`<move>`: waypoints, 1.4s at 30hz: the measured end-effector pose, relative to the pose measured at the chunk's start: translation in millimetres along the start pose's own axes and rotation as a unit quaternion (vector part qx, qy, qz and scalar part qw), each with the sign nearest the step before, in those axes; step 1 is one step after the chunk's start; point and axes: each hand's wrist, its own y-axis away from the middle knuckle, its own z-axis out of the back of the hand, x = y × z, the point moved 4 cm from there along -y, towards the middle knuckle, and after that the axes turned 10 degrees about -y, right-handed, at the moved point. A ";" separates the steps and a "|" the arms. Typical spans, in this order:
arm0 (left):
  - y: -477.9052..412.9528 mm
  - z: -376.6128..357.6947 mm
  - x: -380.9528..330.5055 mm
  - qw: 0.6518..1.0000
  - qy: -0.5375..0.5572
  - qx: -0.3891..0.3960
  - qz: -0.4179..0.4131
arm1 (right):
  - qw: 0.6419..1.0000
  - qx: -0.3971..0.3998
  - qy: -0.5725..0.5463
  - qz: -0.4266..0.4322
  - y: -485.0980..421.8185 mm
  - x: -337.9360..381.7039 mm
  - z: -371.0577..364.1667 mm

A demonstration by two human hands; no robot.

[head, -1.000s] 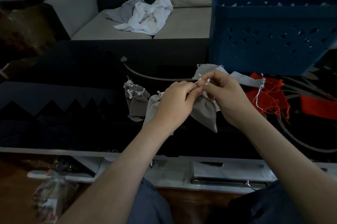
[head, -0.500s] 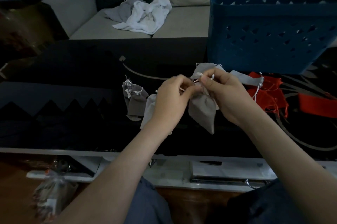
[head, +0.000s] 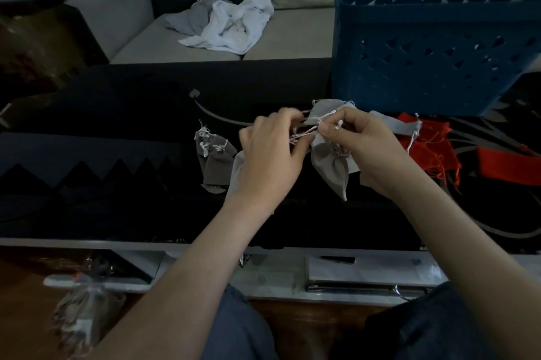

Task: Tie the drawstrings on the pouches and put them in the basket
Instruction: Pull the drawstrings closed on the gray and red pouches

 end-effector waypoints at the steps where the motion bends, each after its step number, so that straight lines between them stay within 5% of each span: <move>1: 0.2 1.7 -0.1 1.000 0.012 -0.006 0.004 | 1.000 -0.003 0.010 -0.001 0.1 0.0 1.1; 8: -3.5 -0.1 1.6 0.995 -0.055 -0.047 -0.068 | 0.999 0.017 0.037 -0.003 1.6 0.1 0.7; 26: -1.2 -11.4 1.5 0.972 0.193 0.115 0.072 | 0.991 -0.031 -0.131 0.021 -3.3 -12.5 -15.6; 29: -0.2 -9.7 2.1 0.945 0.280 0.132 0.106 | 0.990 -0.019 -0.134 0.026 -3.9 -10.3 -12.0; 36: -1.4 -13.1 14.3 0.838 0.485 0.109 0.226 | 0.996 -0.001 0.064 0.061 -2.6 -6.2 -4.4; 42: -3.1 -11.9 13.1 0.790 0.557 0.132 0.218 | 0.993 0.037 0.102 0.048 -1.9 -3.4 -8.9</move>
